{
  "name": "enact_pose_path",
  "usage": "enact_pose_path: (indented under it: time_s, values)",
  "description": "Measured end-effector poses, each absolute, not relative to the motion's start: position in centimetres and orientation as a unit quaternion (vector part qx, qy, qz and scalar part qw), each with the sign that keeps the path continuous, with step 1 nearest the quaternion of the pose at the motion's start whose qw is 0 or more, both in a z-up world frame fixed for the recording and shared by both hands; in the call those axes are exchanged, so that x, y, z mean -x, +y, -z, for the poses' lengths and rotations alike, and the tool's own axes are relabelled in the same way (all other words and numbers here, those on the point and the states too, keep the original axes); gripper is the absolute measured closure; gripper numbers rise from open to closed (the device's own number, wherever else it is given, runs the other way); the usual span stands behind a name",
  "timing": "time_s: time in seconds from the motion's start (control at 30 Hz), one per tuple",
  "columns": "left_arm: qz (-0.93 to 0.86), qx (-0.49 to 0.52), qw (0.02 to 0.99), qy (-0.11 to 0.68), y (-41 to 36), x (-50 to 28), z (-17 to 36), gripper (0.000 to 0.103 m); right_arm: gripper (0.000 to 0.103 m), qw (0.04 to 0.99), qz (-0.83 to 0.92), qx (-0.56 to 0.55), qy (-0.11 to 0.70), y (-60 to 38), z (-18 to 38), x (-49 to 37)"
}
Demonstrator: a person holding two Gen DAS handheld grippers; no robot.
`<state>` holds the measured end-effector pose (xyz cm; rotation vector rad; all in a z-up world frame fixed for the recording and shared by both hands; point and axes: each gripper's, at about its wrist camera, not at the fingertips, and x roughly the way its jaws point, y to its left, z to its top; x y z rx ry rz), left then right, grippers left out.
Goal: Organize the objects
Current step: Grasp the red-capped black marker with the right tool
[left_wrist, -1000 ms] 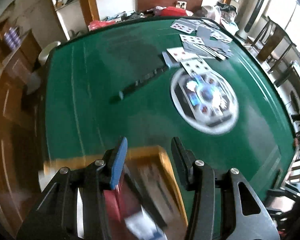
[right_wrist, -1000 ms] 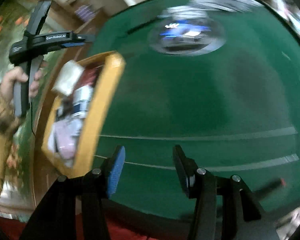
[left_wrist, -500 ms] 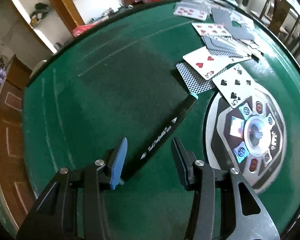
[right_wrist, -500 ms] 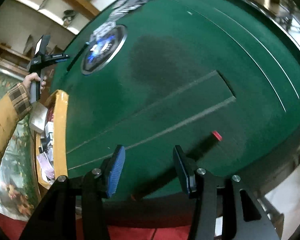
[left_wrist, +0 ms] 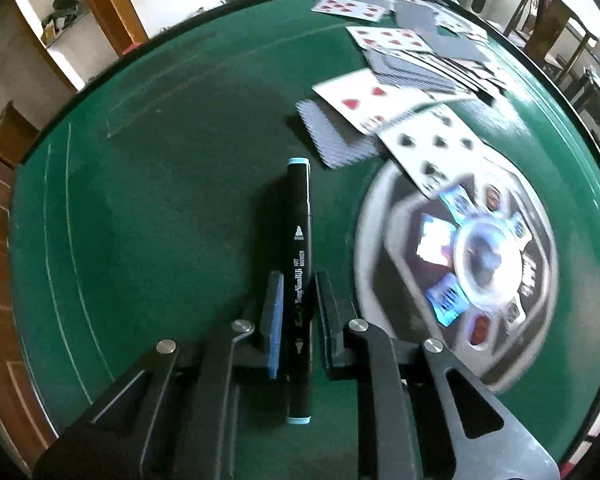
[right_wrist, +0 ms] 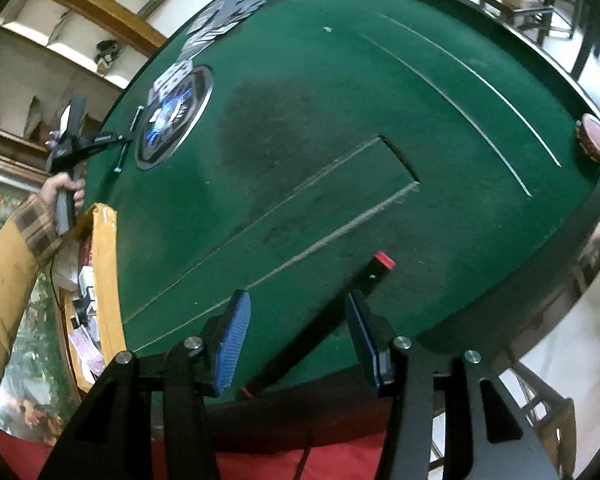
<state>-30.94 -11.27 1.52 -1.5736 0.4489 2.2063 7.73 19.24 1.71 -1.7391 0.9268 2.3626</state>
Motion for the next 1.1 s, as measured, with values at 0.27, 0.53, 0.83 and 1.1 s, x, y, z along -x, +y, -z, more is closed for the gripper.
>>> enact_pose_path:
  time_s: [0.27, 0.53, 0.83, 1.1]
  values:
    - [-0.771, 0.596, 0.199, 0.104, -11.5, 25.2, -1.5, 0.089, 0.054, 0.039, -0.754, 0.580, 0.306, 18.2, -0.1, -8.9]
    - [-0.754, 0.613, 0.213, 0.107, -9.6, 20.8, -1.6, 0.089, 0.080, 0.055, -0.777, 0.588, 0.216, 14.8, 0.7, -6.3]
    - [-0.746, 0.630, 0.182, 0.121, -8.5, 19.2, -1.5, 0.088, 0.085, 0.027, -0.802, 0.591, 0.083, 10.4, 0.5, -4.7]
    - [-0.756, 0.620, 0.182, 0.104, -8.7, 18.2, -1.6, 0.089, 0.090, 0.013, -0.813, 0.577, 0.076, 10.4, -0.6, -4.9]
